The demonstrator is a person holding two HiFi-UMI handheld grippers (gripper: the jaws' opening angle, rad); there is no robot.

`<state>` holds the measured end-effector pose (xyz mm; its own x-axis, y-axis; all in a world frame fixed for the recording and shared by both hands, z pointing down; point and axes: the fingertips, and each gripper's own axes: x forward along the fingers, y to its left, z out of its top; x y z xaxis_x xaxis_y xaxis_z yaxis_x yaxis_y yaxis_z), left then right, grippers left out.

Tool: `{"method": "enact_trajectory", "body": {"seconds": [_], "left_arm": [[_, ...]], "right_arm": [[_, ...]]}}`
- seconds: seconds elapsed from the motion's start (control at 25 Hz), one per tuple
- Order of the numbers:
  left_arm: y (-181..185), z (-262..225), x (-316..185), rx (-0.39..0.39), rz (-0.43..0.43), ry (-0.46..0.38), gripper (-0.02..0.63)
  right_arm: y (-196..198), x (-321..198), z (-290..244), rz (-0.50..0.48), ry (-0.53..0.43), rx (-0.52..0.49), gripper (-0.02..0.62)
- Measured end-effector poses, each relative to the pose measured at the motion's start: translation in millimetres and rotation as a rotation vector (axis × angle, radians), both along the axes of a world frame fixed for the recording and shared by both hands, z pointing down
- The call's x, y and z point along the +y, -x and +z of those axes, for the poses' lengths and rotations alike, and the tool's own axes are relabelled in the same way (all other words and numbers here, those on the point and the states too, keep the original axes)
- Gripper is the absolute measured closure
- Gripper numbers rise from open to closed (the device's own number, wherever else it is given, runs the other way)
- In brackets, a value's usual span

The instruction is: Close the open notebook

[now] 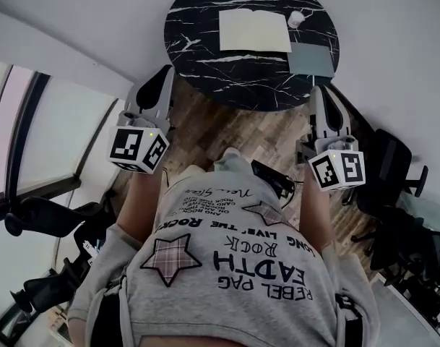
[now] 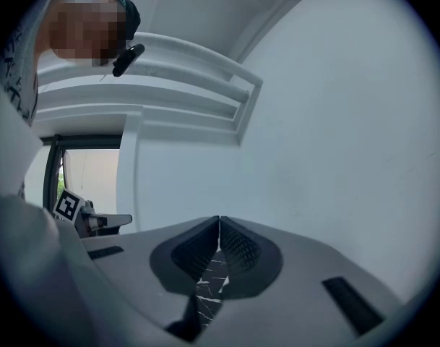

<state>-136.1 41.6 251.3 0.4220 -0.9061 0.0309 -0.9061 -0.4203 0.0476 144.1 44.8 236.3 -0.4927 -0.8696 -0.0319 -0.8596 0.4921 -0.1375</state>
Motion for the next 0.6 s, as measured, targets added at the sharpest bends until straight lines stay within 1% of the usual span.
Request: {"method": "enact_trajectory", "body": {"seconds": [0.32, 0.6], "left_arm": [[-8.1, 16.8, -18.2, -0.012, -0.028, 0.054, 0.597], [-10.4, 34.6, -58.3, 0.001, -0.013, 0.081, 0.597]], "right_arm": [[-6.1, -33.7, 13.5, -0.039, 0.039, -0.014, 0.582], [-8.7, -67.8, 22.2, -0.022, 0.060, -0.008, 0.582]]}}
